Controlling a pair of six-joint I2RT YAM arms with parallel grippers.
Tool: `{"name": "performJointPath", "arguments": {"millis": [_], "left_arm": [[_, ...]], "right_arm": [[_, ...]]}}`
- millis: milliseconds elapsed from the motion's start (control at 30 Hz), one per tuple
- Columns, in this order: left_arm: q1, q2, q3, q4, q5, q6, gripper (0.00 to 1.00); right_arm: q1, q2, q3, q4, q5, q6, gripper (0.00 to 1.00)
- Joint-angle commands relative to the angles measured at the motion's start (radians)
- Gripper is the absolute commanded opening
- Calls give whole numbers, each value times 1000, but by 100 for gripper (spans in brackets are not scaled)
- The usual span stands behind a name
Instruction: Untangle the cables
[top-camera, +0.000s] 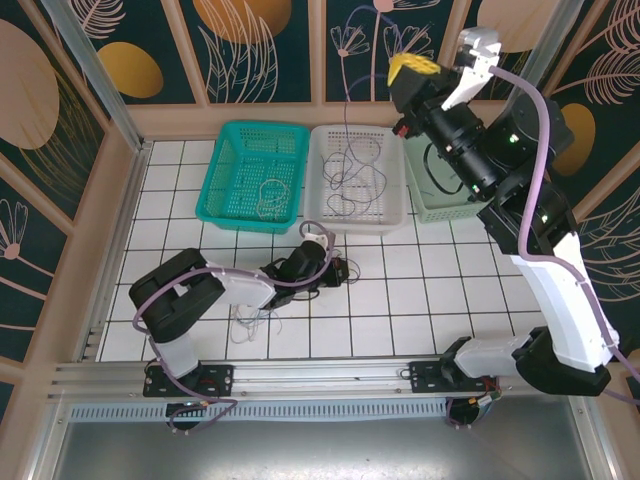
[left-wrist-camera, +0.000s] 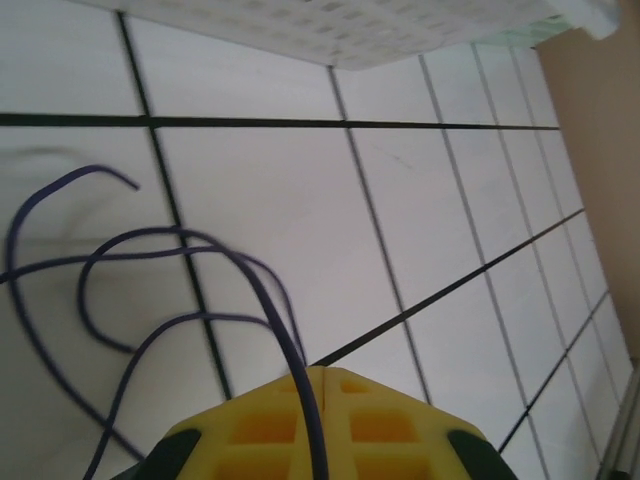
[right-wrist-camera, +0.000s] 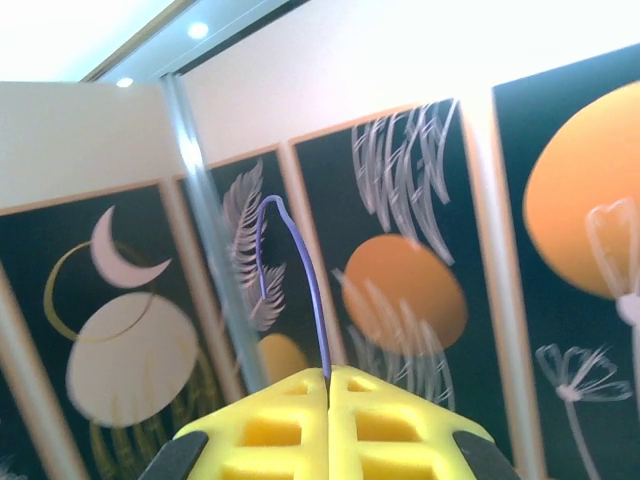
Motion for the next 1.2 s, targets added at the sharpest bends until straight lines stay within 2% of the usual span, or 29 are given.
{"name": "performJointPath", "arguments": {"millis": [0,133,233,600,1000,1167], "left_arm": [[-7,-46,-55,-60,-62,25,2],[-6,-107,-102,-63,-87,25,2],[-6,-122,-94,-64,-95,45,2],[-6,-161,-48,-79,-95,108,2],[-7,-255,-49,-96,-100,154,4],[-6,-290,-44,-96,-98,166,4]], "right_arm": [[-20,35,67,71,114,-98,0],[-52,98,169,64,96,-102,0],[-75,137,160,50,69,-77,0],[-246,220,-87,146,-43,33,0],[-293,302,-448,173,-83,90,0],[-313,375,-522,148,-164,108,0]]}}
